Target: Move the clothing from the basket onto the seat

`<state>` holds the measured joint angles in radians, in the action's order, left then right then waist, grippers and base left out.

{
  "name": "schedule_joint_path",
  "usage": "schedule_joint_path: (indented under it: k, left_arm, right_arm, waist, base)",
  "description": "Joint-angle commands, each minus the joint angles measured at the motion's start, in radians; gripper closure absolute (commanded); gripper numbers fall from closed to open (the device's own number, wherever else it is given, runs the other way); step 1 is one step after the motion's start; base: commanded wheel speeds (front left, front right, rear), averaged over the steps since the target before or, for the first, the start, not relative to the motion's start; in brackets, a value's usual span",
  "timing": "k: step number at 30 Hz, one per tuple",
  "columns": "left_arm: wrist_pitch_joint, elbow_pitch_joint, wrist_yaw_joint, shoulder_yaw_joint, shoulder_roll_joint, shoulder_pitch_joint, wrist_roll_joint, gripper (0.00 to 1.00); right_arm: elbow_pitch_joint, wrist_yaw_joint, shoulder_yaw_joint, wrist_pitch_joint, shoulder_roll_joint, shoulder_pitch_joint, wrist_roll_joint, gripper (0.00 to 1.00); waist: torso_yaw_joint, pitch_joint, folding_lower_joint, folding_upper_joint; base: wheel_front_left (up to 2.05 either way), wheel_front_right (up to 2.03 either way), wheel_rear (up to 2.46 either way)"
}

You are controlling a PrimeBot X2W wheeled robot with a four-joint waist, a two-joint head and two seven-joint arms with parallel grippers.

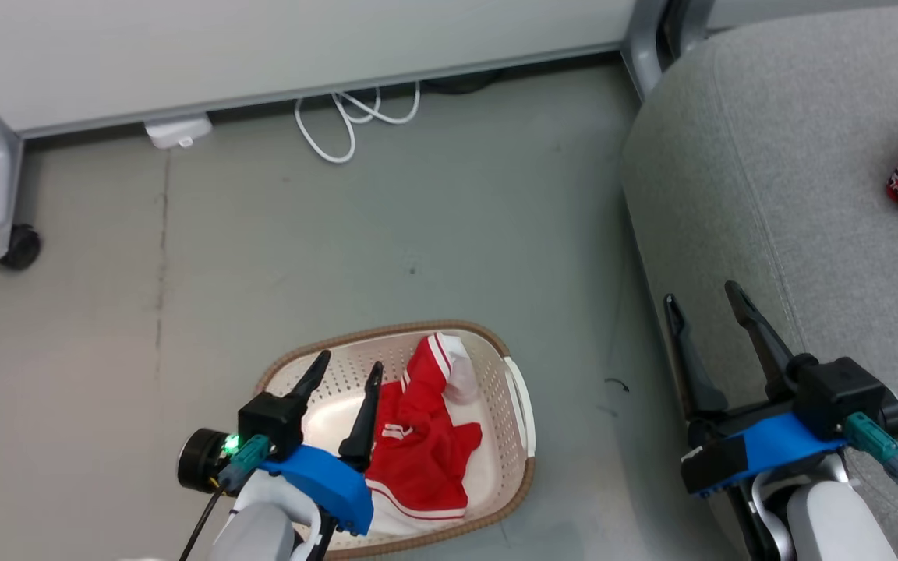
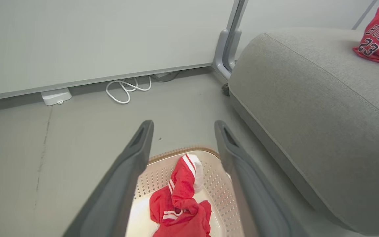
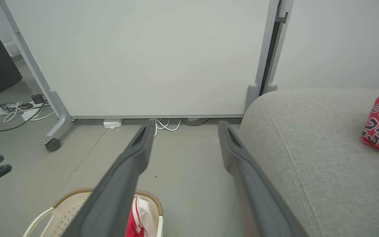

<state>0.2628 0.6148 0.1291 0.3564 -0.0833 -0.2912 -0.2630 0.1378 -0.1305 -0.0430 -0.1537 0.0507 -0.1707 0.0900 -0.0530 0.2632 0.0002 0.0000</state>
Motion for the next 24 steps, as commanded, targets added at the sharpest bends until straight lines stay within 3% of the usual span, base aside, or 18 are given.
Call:
schedule_joint_path:
  k: [1,14,24]
  left_arm:
    - [0.003,0.016,0.002,0.015,-0.002,-0.034,-0.005,0.00]
    - [-0.023,0.343,0.001,0.246,-0.008,-0.272,-0.085,0.00]
    - [-0.093,0.488,0.001,0.380,-0.015,-0.406,-0.166,0.00]
  right_arm:
    - [-0.009,0.000,-0.004,-0.002,0.000,-0.021,-0.005,0.00]
    - [-0.047,0.000,-0.053,-0.025,-0.001,-0.101,0.009,0.00]
    - [-0.059,0.000,-0.079,-0.050,-0.001,-0.146,0.022,0.00]
  waist:
    - [-0.048,0.076,-0.0002,0.0000]
    - [-0.109,0.303,-0.0002,0.0000]
    - [-0.142,0.440,-0.0002,0.0000]
  base:
    - [0.00,0.00,0.00]
    - [0.00,0.00,0.00]
    - [0.00,0.00,0.00]
